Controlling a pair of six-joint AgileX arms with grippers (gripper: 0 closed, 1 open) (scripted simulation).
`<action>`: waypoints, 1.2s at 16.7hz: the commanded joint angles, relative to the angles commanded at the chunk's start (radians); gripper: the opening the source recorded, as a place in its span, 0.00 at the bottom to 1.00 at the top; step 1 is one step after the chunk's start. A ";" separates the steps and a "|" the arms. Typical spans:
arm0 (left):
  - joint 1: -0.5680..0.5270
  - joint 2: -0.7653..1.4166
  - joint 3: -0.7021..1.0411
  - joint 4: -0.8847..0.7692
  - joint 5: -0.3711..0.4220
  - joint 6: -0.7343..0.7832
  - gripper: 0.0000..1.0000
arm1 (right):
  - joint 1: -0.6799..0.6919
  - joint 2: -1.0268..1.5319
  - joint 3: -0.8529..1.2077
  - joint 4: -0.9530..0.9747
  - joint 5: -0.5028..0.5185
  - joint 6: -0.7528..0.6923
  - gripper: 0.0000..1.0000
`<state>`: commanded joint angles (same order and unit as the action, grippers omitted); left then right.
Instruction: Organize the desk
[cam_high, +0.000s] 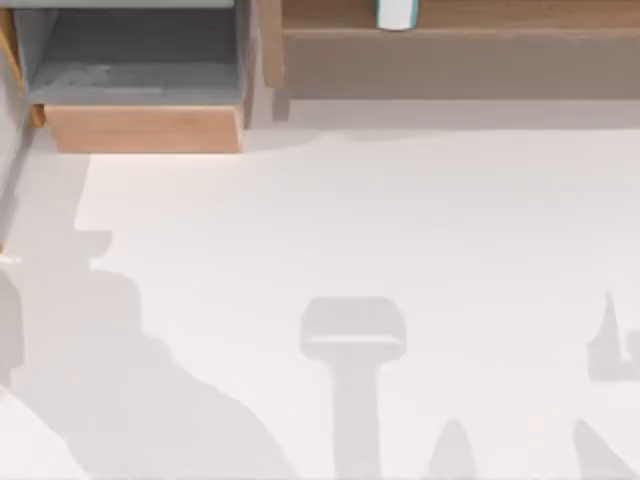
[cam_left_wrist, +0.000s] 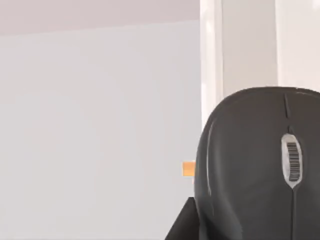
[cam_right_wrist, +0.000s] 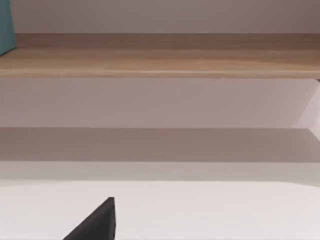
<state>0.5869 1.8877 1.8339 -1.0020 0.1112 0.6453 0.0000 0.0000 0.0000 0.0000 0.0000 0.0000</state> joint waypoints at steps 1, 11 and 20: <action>0.020 -0.016 -0.056 0.015 0.000 0.021 0.00 | 0.000 0.000 0.000 0.000 0.000 0.000 1.00; 0.170 -0.026 -0.548 0.137 -0.032 0.119 0.00 | 0.000 0.000 0.000 0.000 0.000 0.000 1.00; 0.176 -0.021 -0.621 0.159 -0.041 0.125 0.00 | 0.000 0.000 0.000 0.000 0.000 0.000 1.00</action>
<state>0.7630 1.8670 1.2134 -0.8428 0.0703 0.7702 0.0000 0.0000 0.0000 0.0000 0.0000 0.0000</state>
